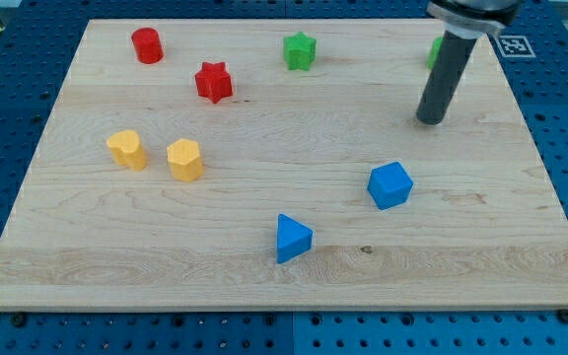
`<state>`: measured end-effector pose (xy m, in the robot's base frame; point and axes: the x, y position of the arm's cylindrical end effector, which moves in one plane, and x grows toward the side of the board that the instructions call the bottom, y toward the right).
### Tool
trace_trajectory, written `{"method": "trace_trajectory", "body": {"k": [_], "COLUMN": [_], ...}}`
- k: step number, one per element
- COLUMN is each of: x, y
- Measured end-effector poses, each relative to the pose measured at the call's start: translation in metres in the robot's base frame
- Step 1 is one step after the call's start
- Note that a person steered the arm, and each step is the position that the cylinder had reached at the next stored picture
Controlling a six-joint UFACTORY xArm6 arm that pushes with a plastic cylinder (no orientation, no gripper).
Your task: Push the yellow hexagon down a bit
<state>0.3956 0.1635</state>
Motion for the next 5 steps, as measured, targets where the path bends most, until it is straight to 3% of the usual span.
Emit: {"method": "trace_trajectory", "body": {"k": [5], "x": [-0.010], "y": [-0.261]}}
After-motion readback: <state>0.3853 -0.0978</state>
